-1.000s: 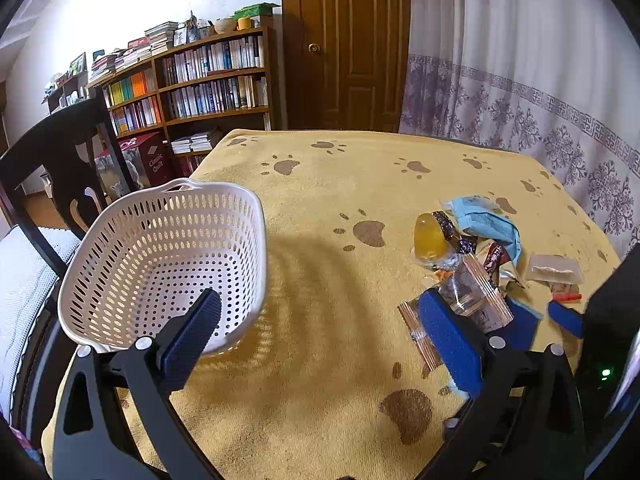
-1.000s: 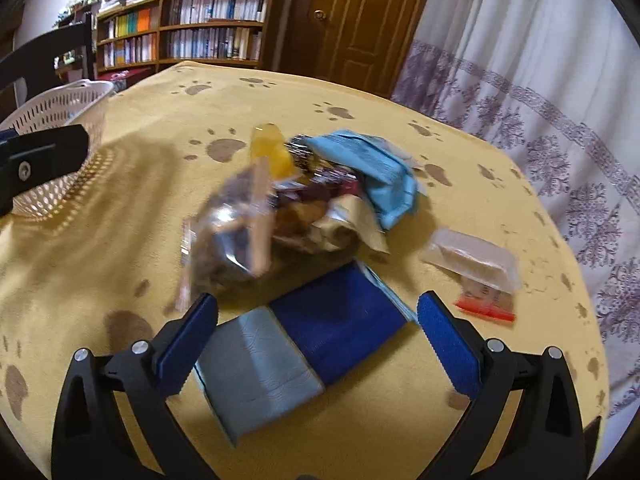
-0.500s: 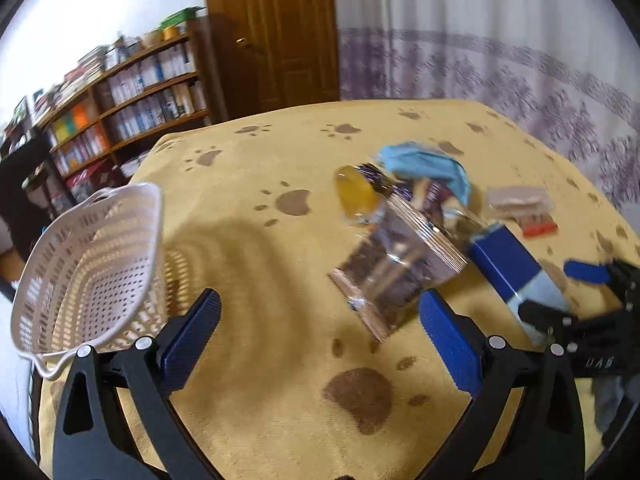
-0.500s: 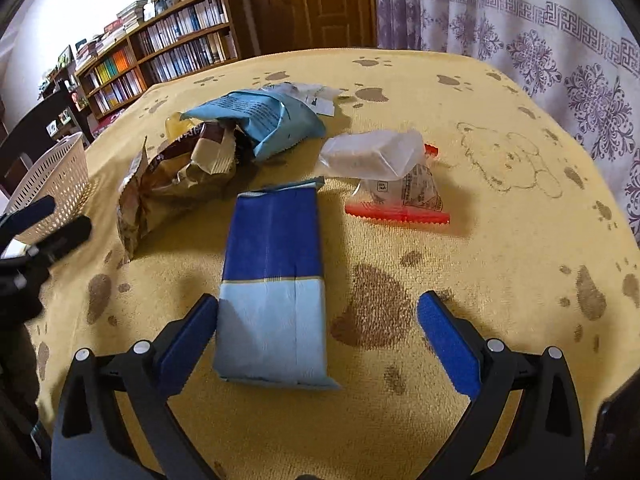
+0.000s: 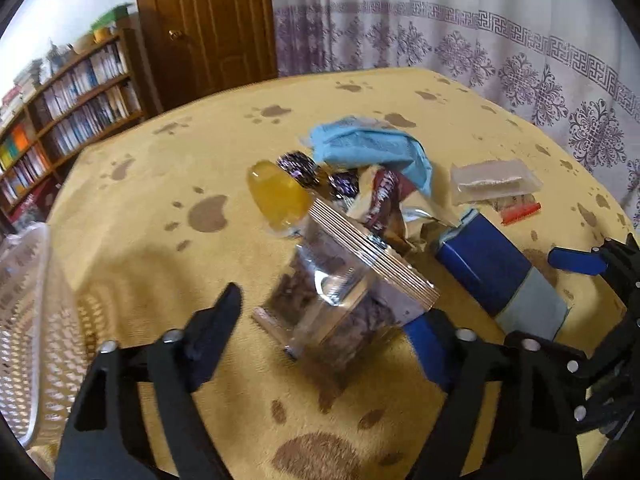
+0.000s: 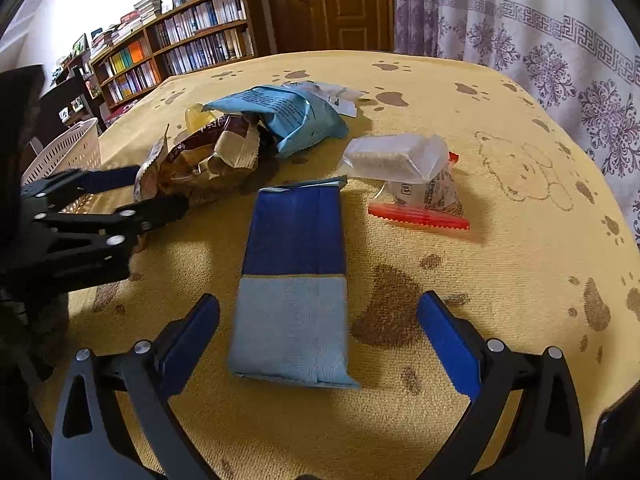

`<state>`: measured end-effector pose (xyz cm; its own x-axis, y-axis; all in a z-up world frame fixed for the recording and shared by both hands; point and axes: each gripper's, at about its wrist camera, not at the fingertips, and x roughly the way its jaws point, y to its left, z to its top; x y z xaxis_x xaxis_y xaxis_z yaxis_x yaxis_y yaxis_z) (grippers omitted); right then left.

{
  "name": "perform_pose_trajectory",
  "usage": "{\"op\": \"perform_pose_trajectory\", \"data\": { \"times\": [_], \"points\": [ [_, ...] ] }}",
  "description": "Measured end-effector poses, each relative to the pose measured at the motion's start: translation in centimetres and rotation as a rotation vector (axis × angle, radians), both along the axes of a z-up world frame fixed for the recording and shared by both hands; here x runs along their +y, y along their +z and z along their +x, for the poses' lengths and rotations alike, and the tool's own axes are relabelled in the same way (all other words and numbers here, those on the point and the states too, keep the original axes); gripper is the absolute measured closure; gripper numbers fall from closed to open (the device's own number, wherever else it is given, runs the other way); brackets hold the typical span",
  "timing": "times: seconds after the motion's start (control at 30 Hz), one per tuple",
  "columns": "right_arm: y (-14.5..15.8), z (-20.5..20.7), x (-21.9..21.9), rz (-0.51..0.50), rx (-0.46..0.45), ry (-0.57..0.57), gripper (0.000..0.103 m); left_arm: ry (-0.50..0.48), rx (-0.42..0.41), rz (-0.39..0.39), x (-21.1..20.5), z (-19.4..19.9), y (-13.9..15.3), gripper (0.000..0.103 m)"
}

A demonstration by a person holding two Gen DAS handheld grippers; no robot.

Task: Organize snacks
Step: 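Grasp the clear bag of dark snacks with the left gripper and lift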

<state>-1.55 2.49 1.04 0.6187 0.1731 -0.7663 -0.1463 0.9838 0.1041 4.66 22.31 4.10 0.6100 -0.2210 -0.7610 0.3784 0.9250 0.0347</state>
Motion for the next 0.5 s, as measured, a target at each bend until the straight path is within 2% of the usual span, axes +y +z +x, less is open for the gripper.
{"op": "perform_pose_trajectory", "data": {
  "times": [0.13,0.23,0.3,0.5],
  "points": [
    [0.0,0.1,0.1,-0.001,0.0,0.002,0.005,0.01,-0.001,-0.006,0.3,-0.6,-0.4,0.049],
    [0.0,0.1,0.1,-0.003,0.0,0.002,0.005,0.0,-0.007,-0.047,0.8,-1.5,0.1,0.058],
    [-0.1,0.0,0.2,-0.006,-0.001,0.004,0.005,-0.002,-0.012,-0.053,0.9,-2.1,0.2,0.067],
    [-0.1,0.0,0.2,-0.007,-0.002,0.004,0.005,0.015,-0.016,-0.067,1.4,-3.8,0.6,0.077]
  ]
}}
